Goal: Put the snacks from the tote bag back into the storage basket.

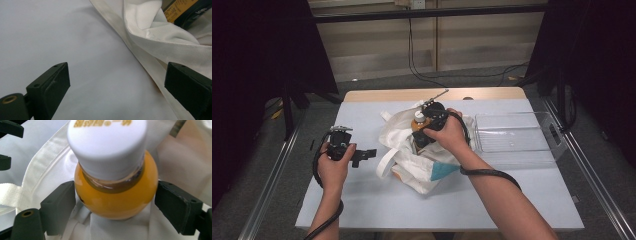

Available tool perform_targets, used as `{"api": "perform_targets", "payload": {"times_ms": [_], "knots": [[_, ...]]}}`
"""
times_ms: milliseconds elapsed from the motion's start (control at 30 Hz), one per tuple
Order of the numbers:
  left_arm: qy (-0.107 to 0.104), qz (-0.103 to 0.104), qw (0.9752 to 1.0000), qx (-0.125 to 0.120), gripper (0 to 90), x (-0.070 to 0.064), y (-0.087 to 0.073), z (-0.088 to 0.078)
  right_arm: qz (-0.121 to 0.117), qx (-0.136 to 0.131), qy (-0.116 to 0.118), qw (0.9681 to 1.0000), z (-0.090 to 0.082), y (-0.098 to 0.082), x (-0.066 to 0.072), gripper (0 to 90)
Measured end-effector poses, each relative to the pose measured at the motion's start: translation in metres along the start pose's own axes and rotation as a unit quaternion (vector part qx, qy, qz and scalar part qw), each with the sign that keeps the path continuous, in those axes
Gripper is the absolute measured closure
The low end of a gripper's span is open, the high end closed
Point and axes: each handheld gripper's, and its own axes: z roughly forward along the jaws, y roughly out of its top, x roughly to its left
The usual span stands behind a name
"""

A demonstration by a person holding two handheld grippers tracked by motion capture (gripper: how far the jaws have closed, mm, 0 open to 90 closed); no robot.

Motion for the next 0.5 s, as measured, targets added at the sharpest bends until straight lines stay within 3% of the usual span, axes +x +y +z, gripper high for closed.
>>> {"api": "perform_targets", "payload": {"times_ms": [500], "knots": [[-0.003, -0.01, 0.9999, -0.004, 6.2, 0.001, -0.0011, 0.0009, -0.002, 0.0, -0.005, 1.0, 0.0089, 0.0033, 0.0047, 19.7]]}}
